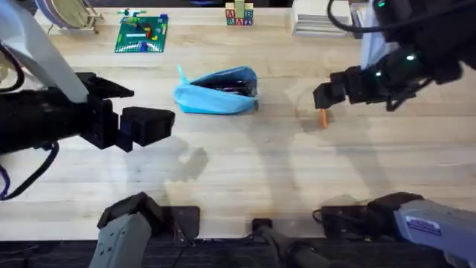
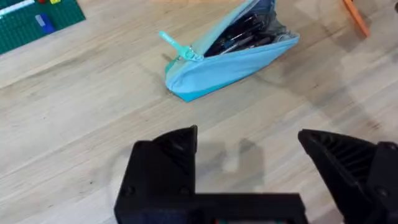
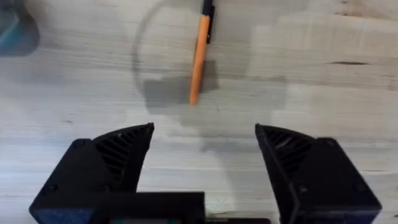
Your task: Unzip the bag, pick up the pens from the table one at a time and place them inside, then zip the bag closed.
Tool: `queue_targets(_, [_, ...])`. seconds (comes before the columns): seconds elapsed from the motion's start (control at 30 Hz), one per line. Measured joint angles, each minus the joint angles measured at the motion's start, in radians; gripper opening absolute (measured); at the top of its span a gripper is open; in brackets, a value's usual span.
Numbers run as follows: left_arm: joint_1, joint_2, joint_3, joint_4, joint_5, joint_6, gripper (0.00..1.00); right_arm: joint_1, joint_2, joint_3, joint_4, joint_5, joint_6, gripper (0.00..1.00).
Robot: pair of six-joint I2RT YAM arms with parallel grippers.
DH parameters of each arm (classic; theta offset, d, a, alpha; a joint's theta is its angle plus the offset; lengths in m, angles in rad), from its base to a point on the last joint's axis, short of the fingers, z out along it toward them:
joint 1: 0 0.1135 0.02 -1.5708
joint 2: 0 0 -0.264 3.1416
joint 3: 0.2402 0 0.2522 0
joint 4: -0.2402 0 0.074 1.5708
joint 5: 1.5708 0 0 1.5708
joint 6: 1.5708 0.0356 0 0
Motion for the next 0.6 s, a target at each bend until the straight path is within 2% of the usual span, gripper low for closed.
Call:
queue_targets(0.23, [0.000, 0.000, 0.000, 0.000, 0.000, 0.000, 0.993, -0.001, 0.131, 0.000, 0.036, 0.000, 0.000, 0.996])
queue_targets(0.33, [0.000, 0.000, 0.000, 0.000, 0.000, 0.000, 0.993, -0.037, 0.214, 0.000, 0.108, -0.040, 0.000, 0.996])
queue_targets(0.53, [0.000, 0.000, 0.000, 0.000, 0.000, 0.000, 0.993, -0.126, 0.335, 0.000, 0.152, -0.076, 0.005, 0.995])
queue_targets(0.6, [0.000, 0.000, 0.000, 0.000, 0.000, 0.000, 0.992, -0.130, 0.359, 0.000, 0.159, -0.082, 0.007, 0.996])
